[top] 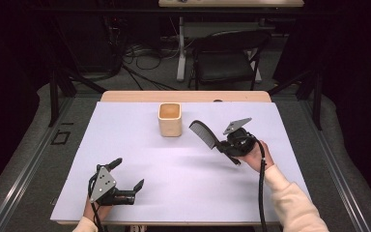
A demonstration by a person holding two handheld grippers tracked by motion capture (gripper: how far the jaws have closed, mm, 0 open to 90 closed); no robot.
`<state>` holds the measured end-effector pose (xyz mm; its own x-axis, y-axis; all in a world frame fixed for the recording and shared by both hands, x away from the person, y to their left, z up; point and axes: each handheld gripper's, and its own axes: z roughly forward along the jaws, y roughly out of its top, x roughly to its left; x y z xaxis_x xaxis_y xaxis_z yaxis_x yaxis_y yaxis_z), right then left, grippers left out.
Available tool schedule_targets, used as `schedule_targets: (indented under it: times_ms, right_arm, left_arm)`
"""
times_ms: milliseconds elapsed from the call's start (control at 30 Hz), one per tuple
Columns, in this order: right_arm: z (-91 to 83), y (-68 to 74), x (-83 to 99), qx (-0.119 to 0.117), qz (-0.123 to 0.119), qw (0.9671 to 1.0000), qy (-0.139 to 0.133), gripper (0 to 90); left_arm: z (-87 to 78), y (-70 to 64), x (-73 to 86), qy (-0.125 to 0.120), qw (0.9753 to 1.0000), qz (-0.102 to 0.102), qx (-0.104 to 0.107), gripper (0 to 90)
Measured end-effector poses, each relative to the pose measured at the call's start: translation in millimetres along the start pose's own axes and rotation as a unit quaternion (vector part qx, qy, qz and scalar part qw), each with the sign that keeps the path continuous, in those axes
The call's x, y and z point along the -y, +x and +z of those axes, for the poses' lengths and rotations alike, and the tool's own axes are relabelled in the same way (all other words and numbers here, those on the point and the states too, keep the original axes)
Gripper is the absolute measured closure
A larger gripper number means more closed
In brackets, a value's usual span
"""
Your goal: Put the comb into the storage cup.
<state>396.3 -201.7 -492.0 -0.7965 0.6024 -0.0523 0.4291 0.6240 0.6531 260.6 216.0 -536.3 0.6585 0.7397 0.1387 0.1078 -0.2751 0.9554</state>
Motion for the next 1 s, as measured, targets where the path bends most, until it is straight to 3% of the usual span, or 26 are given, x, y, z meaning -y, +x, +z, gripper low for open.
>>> schedule_targets:
  times_ms: [467, 1000]
  right_arm:
    - [1.7, 3.8, -3.9, 0.004, -0.012, 0.9997, -0.019, 72.1]
    - [3.3, 5.5, -6.7, 0.024, -0.003, 0.9980, -0.058, 72.1]
  left_arm:
    - [-1.3, -0.2, -0.2, 0.004, 1.0000, 0.000, -0.003, 0.2]
    - [-0.3, 0.2, -0.2, 0.002, 1.0000, -0.002, -0.002, 0.1]
